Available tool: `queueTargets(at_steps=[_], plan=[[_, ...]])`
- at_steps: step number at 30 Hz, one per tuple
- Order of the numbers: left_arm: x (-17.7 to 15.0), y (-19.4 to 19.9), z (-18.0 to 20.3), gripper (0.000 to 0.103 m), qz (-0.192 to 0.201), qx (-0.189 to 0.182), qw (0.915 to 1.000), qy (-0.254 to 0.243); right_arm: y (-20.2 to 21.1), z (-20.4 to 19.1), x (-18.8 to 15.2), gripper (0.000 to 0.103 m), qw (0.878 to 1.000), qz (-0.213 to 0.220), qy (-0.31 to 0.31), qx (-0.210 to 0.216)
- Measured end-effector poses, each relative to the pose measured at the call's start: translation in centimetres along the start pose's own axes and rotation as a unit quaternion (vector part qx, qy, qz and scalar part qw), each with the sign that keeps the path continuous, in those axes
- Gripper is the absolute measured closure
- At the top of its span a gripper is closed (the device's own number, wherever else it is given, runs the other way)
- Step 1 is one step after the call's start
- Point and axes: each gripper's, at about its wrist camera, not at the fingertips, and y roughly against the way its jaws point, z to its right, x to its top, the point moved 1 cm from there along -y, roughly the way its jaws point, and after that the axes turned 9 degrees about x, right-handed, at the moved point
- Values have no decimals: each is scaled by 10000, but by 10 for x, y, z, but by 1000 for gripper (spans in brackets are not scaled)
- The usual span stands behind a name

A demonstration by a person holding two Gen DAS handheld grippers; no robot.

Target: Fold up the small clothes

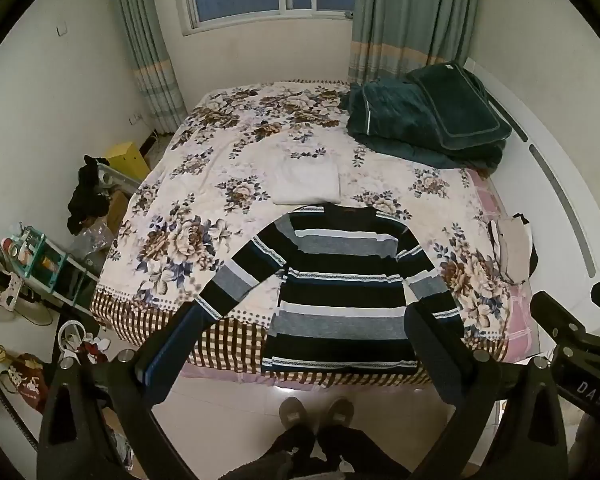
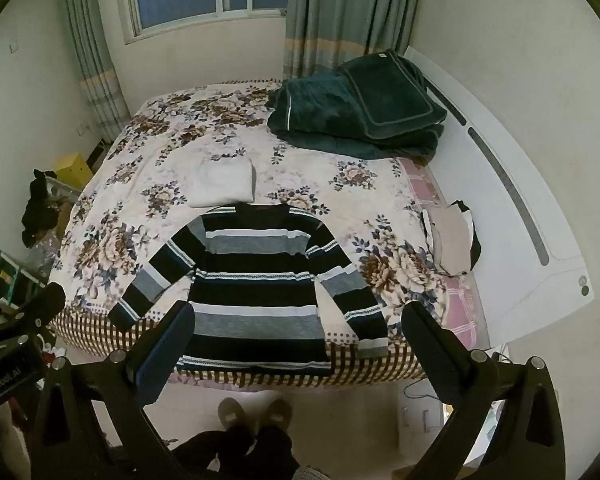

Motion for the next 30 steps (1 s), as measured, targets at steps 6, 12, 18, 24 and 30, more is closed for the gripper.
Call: queueTargets(at_steps=[6, 12, 18, 24, 30], plan=[[1, 0, 0, 0, 5, -42, 10000, 28, 1, -1, 1, 0, 10000, 33, 5, -5], [0, 0, -1, 0, 17, -43, 10000, 35, 1, -2, 1, 0, 10000, 48, 14, -11], [0, 0, -1, 0, 38, -34, 10000, 37, 2, -3, 2, 0, 10000, 61, 17, -6], [0, 0, -1, 0, 22, -53, 10000, 68, 2, -4, 3, 0, 10000, 63, 16, -7], [1, -1, 4, 0, 17, -63, 9999, 77, 3, -5, 3, 0, 10000, 75, 20, 5]])
